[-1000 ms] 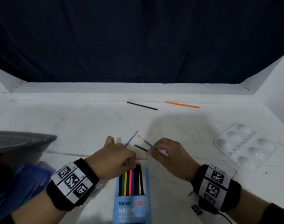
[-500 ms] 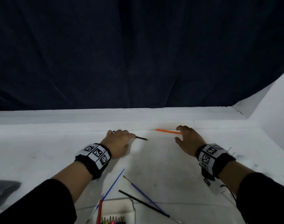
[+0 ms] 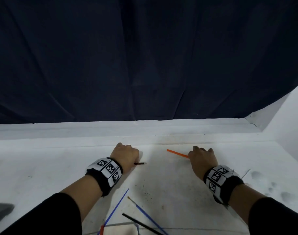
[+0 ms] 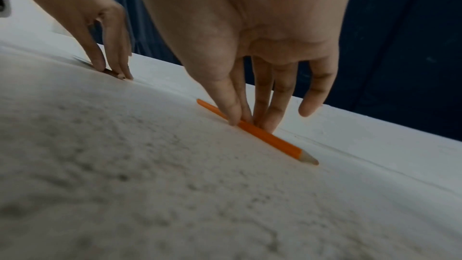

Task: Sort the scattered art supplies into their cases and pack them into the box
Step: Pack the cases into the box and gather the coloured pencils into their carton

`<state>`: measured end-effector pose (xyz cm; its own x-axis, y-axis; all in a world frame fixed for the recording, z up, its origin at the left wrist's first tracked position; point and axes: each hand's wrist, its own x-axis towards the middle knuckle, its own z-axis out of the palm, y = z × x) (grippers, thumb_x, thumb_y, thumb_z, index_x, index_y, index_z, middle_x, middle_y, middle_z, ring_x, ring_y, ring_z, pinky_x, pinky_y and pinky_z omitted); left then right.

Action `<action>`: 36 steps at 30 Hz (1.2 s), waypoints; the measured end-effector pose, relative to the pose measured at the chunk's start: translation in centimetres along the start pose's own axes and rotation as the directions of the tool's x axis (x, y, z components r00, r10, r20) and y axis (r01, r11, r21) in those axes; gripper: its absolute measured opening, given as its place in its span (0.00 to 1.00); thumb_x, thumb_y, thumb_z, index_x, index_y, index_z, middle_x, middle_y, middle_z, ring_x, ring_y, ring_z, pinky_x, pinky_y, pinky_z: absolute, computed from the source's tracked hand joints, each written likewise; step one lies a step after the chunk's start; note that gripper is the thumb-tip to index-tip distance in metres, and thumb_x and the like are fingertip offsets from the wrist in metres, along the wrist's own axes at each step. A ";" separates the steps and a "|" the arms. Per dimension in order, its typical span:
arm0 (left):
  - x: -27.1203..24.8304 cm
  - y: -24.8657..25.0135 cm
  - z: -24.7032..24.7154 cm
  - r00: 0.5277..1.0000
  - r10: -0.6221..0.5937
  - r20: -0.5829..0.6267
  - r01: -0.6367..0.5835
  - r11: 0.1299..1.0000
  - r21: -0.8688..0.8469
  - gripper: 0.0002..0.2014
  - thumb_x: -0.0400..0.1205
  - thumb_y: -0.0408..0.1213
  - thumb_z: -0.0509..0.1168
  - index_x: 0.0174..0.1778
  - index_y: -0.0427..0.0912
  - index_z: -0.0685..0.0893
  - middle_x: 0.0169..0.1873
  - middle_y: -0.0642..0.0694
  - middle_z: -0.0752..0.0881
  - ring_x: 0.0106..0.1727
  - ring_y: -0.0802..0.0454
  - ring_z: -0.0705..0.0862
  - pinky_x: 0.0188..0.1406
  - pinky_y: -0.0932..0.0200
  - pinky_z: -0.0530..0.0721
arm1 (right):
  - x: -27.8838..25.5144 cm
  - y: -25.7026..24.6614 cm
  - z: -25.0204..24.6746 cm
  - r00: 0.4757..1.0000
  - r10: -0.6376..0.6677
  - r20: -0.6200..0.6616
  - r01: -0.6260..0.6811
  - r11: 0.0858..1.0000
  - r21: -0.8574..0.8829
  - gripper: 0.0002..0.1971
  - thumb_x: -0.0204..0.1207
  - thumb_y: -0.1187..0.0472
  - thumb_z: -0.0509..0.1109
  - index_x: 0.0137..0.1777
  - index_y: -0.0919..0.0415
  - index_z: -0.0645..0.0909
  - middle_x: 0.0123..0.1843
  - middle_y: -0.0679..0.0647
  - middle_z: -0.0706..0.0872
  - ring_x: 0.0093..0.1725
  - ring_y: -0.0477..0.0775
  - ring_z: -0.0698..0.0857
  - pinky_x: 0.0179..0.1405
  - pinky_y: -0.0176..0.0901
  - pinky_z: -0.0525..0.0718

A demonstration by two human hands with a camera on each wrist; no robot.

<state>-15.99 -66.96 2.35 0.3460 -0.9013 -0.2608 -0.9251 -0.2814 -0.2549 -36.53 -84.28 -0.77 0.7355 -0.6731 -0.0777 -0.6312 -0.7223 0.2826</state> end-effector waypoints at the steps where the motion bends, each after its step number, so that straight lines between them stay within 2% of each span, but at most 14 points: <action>1: -0.3 0.3 -0.3 1.000 -0.013 0.005 0.013 1.000 0.016 0.12 0.83 0.32 0.60 0.55 0.51 0.86 0.51 0.46 0.86 0.55 0.42 0.84 0.48 0.54 0.67 | -0.5 -0.1 -0.1 1.000 -0.003 -0.005 0.003 1.000 -0.006 0.16 0.80 0.66 0.58 0.64 0.54 0.78 0.63 0.53 0.78 0.61 0.56 0.81 0.61 0.52 0.73; 6: -3.0 1.1 -0.6 0.998 -0.035 -0.053 0.032 0.998 -0.057 0.11 0.83 0.33 0.61 0.57 0.48 0.86 0.54 0.44 0.87 0.55 0.40 0.85 0.44 0.56 0.69 | -3.3 -1.1 -0.5 0.999 -0.009 -0.032 0.012 0.997 0.078 0.11 0.82 0.62 0.56 0.57 0.52 0.78 0.59 0.51 0.82 0.59 0.56 0.83 0.56 0.49 0.73; 8: -4.6 0.7 -0.8 0.991 -0.040 -0.125 0.020 0.987 -0.163 0.10 0.84 0.37 0.61 0.56 0.50 0.86 0.53 0.45 0.87 0.55 0.41 0.85 0.47 0.55 0.73 | -4.7 -1.5 -1.3 0.995 0.027 -0.095 0.001 0.961 0.278 0.06 0.82 0.58 0.58 0.48 0.51 0.77 0.53 0.51 0.85 0.52 0.57 0.85 0.48 0.46 0.74; 10: -6.5 0.0 -0.9 0.968 -0.073 -0.238 -0.015 0.937 -0.349 0.06 0.85 0.40 0.63 0.54 0.52 0.85 0.50 0.48 0.89 0.53 0.43 0.86 0.49 0.55 0.78 | -6.2 -1.6 -1.8 0.979 0.136 -0.150 -0.022 0.809 0.588 0.04 0.78 0.55 0.65 0.42 0.52 0.79 0.43 0.50 0.87 0.42 0.57 0.86 0.43 0.44 0.81; 12: -9.2 -0.4 -1.0 0.922 -0.146 -0.360 -0.083 0.831 -0.549 0.01 0.84 0.43 0.67 0.49 0.54 0.83 0.46 0.54 0.90 0.49 0.50 0.87 0.49 0.52 0.84 | -8.1 -1.6 -2.4 0.958 0.213 -0.191 0.028 0.595 0.803 0.04 0.73 0.58 0.72 0.37 0.52 0.82 0.35 0.48 0.88 0.36 0.52 0.88 0.41 0.45 0.86; 14: -12.5 -0.1 -1.3 0.864 -0.230 -0.448 -0.178 0.694 -0.698 0.03 0.83 0.44 0.69 0.45 0.55 0.82 0.42 0.58 0.90 0.46 0.58 0.88 0.50 0.53 0.86 | -10.8 -2.0 -3.1 0.953 0.235 -0.192 0.083 0.407 0.910 0.07 0.73 0.62 0.74 0.35 0.52 0.83 0.31 0.48 0.89 0.31 0.47 0.89 0.40 0.42 0.85; 16: -16.4 0.7 -1.6 0.821 -0.327 -0.467 -0.257 0.519 -0.815 0.04 0.83 0.42 0.70 0.45 0.53 0.81 0.41 0.56 0.90 0.47 0.58 0.89 0.50 0.56 0.86 | -13.6 -2.8 -3.8 0.955 0.239 -0.175 0.119 0.233 0.965 0.08 0.74 0.64 0.74 0.36 0.54 0.85 0.30 0.50 0.89 0.30 0.48 0.90 0.38 0.43 0.84; 20: -22.4 3.0 -1.0 0.818 -0.442 -0.369 -0.331 0.164 -0.929 0.03 0.83 0.37 0.70 0.49 0.43 0.83 0.42 0.46 0.92 0.47 0.52 0.91 0.53 0.55 0.87 | -18.5 -4.9 -4.7 0.969 0.211 -0.132 0.145 -0.048 0.988 0.06 0.75 0.67 0.76 0.38 0.59 0.89 0.33 0.54 0.89 0.32 0.54 0.88 0.36 0.45 0.85; 22: -23.9 4.1 0.4 0.826 -0.464 -0.321 -0.338 0.048 -0.940 0.02 0.82 0.31 0.69 0.48 0.38 0.82 0.40 0.40 0.92 0.44 0.50 0.91 0.51 0.56 0.87 | -20.4 -6.0 -4.9 0.973 0.200 -0.112 0.140 -0.132 0.981 0.06 0.74 0.69 0.76 0.37 0.60 0.90 0.33 0.55 0.89 0.33 0.54 0.87 0.37 0.46 0.86; 24: -24.6 5.0 2.1 0.852 -0.454 -0.262 -0.298 -0.008 -0.955 0.02 0.82 0.29 0.70 0.46 0.38 0.82 0.39 0.37 0.91 0.40 0.48 0.89 0.47 0.52 0.84 | -21.8 -7.0 -5.2 0.983 0.156 -0.098 0.128 -0.192 0.973 0.04 0.71 0.70 0.78 0.38 0.61 0.91 0.35 0.58 0.90 0.34 0.53 0.86 0.39 0.48 0.85; 26: -24.8 5.5 3.9 0.882 -0.421 -0.211 -0.235 -0.006 -0.972 0.03 0.82 0.32 0.70 0.46 0.42 0.82 0.39 0.39 0.91 0.40 0.42 0.89 0.48 0.45 0.85 | -22.6 -7.7 -5.2 0.988 0.132 -0.085 0.112 -0.214 0.970 0.04 0.68 0.71 0.80 0.39 0.62 0.91 0.37 0.60 0.91 0.35 0.53 0.85 0.39 0.49 0.84; 29: -24.7 5.6 5.3 0.898 -0.382 -0.218 -0.200 0.085 -0.976 0.03 0.83 0.35 0.70 0.48 0.45 0.82 0.40 0.43 0.92 0.42 0.40 0.91 0.53 0.38 0.87 | -23.2 -8.2 -5.3 0.988 0.135 -0.071 0.105 -0.259 0.960 0.05 0.66 0.72 0.81 0.37 0.63 0.92 0.36 0.64 0.90 0.34 0.55 0.84 0.39 0.50 0.82; 33: -23.8 5.4 5.7 0.912 -0.331 -0.243 -0.172 0.230 -0.958 0.04 0.84 0.38 0.70 0.46 0.49 0.81 0.39 0.49 0.92 0.37 0.49 0.88 0.39 0.47 0.85 | -23.6 -8.7 -5.6 0.996 0.078 -0.052 0.072 -0.283 0.956 0.05 0.67 0.73 0.80 0.38 0.64 0.92 0.38 0.65 0.91 0.37 0.53 0.87 0.37 0.36 0.83; 36: -22.9 5.6 5.7 0.947 -0.245 -0.210 -0.127 0.315 -0.941 0.04 0.85 0.38 0.69 0.48 0.45 0.79 0.36 0.50 0.92 0.37 0.51 0.90 0.44 0.47 0.88 | -23.4 -8.8 -5.8 0.997 0.054 -0.056 0.068 -0.249 0.966 0.05 0.66 0.75 0.80 0.39 0.66 0.92 0.38 0.65 0.91 0.37 0.53 0.88 0.36 0.33 0.83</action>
<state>-28.20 -45.98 1.60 0.5211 -0.8534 0.0111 -0.4825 -0.2839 0.8286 -46.77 -61.23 4.08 0.7133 -0.7008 -0.0088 -0.0312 -0.0193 -0.9993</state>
